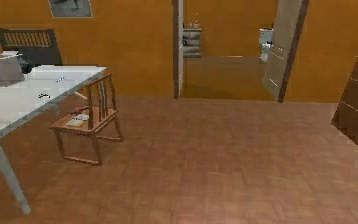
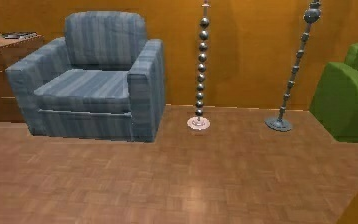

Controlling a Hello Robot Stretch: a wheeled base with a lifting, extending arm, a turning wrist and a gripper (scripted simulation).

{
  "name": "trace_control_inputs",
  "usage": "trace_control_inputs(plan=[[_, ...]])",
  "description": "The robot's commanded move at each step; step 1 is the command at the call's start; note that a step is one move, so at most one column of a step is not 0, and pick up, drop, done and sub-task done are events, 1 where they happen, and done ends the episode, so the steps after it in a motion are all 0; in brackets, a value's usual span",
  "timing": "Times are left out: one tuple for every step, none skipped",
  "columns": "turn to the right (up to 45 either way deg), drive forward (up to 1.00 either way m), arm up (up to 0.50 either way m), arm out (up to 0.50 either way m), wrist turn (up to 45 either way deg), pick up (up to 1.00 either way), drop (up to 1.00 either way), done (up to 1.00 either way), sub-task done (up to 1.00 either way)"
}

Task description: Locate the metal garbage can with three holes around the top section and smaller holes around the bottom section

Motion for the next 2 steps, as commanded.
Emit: trace_control_inputs(plan=[[0.0, 0.3, 0.0, 0.0, 0.0, 0.0, 0.0, 0.0, 0.0], [45.0, 0.0, 0.0, 0.0, 0.0, 0.0, 0.0, 0.0, 0.0]])
